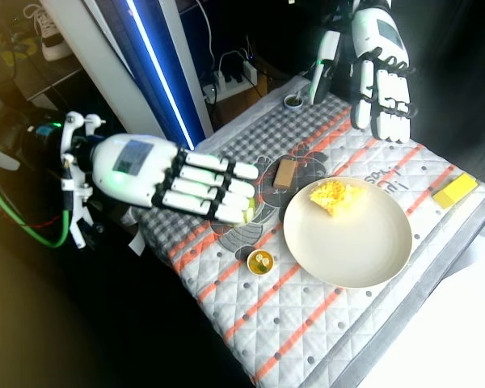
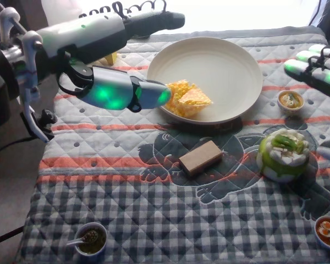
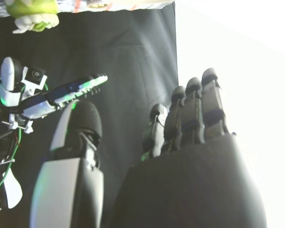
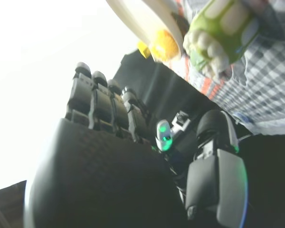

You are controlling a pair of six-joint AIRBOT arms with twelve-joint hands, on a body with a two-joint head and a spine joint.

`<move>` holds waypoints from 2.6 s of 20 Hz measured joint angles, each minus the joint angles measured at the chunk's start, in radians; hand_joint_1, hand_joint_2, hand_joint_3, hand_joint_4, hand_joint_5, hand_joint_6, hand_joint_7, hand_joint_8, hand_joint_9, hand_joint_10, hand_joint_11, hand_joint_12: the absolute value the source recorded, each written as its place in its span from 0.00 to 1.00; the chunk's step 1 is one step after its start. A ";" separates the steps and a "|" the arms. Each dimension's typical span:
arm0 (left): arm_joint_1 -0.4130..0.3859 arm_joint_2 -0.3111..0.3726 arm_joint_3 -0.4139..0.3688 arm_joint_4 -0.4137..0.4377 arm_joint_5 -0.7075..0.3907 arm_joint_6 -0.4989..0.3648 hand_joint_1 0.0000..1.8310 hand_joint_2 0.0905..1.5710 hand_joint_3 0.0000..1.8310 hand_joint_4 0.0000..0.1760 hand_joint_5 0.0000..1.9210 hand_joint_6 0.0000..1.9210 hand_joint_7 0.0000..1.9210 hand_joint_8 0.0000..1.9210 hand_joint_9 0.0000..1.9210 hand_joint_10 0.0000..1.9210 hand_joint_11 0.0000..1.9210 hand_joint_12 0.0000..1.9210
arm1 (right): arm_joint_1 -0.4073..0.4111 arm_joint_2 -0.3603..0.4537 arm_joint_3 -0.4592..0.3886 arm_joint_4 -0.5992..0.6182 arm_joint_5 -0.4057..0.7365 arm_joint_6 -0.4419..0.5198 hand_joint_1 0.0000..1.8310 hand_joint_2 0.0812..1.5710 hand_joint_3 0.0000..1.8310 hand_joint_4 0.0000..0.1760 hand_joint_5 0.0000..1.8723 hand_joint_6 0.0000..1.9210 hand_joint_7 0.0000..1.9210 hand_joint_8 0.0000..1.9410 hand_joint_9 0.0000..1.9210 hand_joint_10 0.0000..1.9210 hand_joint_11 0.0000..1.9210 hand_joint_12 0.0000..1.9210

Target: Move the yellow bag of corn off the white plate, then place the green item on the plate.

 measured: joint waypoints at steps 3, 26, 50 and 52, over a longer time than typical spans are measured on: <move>-0.016 -0.006 0.008 0.005 0.015 0.001 0.47 0.72 0.00 0.16 0.13 0.01 0.10 0.00 0.07 0.05 0.00 0.56 | -0.003 0.004 0.000 0.003 0.000 0.000 0.32 0.79 0.00 0.00 0.00 0.00 0.00 0.00 0.00 0.00 0.00 0.29; -0.065 -0.425 0.356 -0.001 0.423 0.158 0.60 0.51 0.57 0.07 0.40 0.90 0.37 1.00 0.45 1.00 0.55 1.00 | -0.009 0.001 0.003 0.014 -0.001 0.000 0.28 0.81 0.00 0.00 0.00 0.00 0.00 0.00 0.01 0.01 0.00 0.50; -0.113 -0.380 0.332 -0.042 0.333 0.165 0.83 0.60 0.12 0.00 0.45 1.00 0.59 1.00 0.69 1.00 0.77 1.00 | -0.022 -0.004 0.013 0.014 -0.001 0.011 0.28 0.81 0.00 0.00 0.00 0.00 0.00 0.00 0.01 0.00 0.00 0.46; -0.112 -0.378 0.332 -0.042 0.333 0.165 0.80 0.61 0.13 0.00 0.43 1.00 0.57 1.00 0.67 1.00 0.75 1.00 | -0.022 -0.004 0.013 0.014 -0.001 0.011 0.31 0.81 0.00 0.00 0.00 0.00 0.00 0.00 0.01 0.00 0.00 0.45</move>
